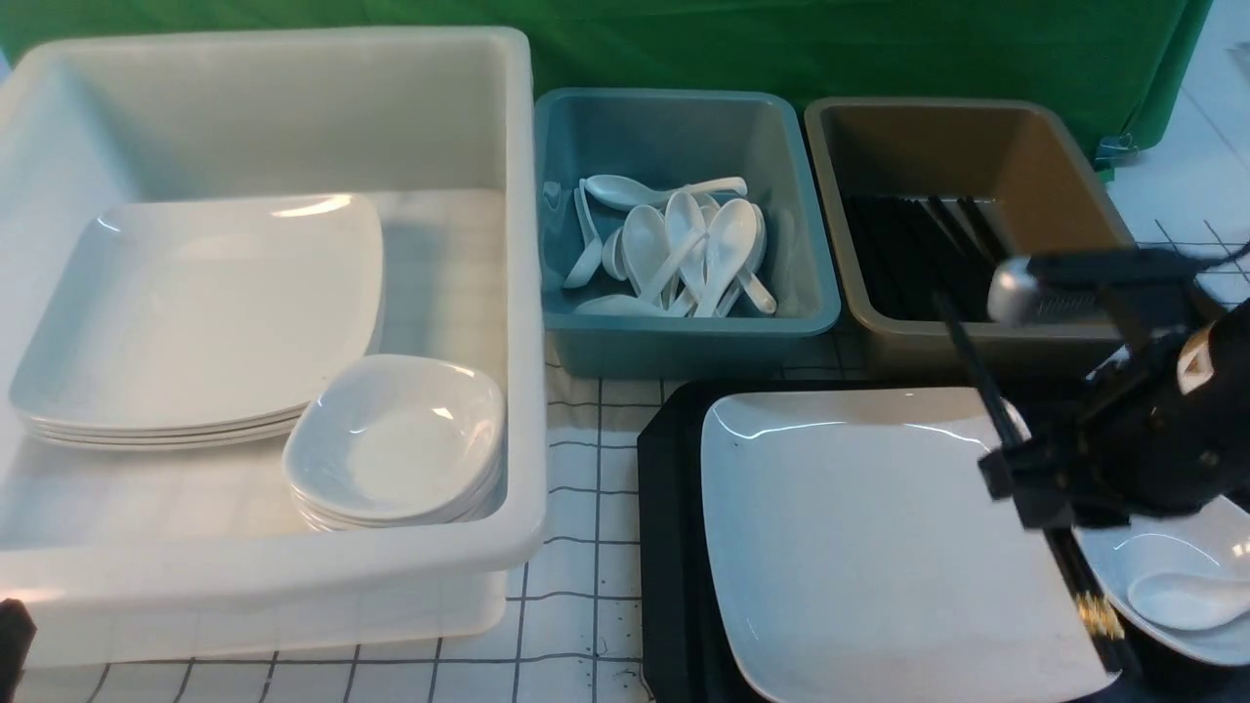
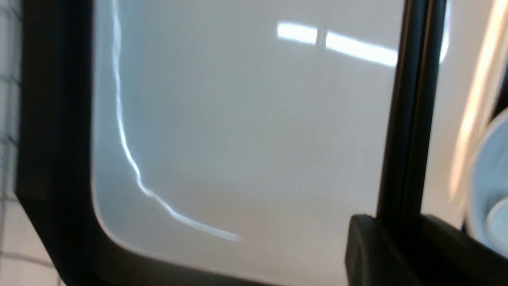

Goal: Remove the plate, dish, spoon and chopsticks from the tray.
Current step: Use the right arm to grab a pair of chopsticks from the plate, then use the right arm to put the chopsticks into the small storage box on the right

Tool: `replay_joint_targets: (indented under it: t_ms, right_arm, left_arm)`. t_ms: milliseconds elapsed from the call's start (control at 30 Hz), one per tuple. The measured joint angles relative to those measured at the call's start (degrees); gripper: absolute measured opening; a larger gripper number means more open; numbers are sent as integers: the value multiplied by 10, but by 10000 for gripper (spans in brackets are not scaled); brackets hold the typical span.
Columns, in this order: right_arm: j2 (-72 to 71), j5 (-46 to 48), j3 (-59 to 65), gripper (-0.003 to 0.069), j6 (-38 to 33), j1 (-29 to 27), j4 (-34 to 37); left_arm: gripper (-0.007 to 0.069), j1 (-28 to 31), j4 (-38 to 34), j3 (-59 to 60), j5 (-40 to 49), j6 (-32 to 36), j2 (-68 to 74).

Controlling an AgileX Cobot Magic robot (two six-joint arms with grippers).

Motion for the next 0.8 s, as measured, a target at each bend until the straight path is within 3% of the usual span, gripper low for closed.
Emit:
replay_joint_targets:
  t_ms: [233, 400, 633, 800]
  right_arm:
    - [46, -90, -135, 124, 13, -66, -24]
    - [193, -203, -239, 124, 8, -124, -28]
    - [345, -289, -304, 127, -2, -137, -28]
    - [399, -287, -308, 168, 12, -137, -27]
  left_arm:
    - [20, 0, 0, 0, 0, 0, 0]
    - [20, 0, 0, 0, 0, 0, 0]
    - [20, 0, 0, 0, 0, 0, 0]
    - [21, 0, 0, 0, 0, 0, 0]
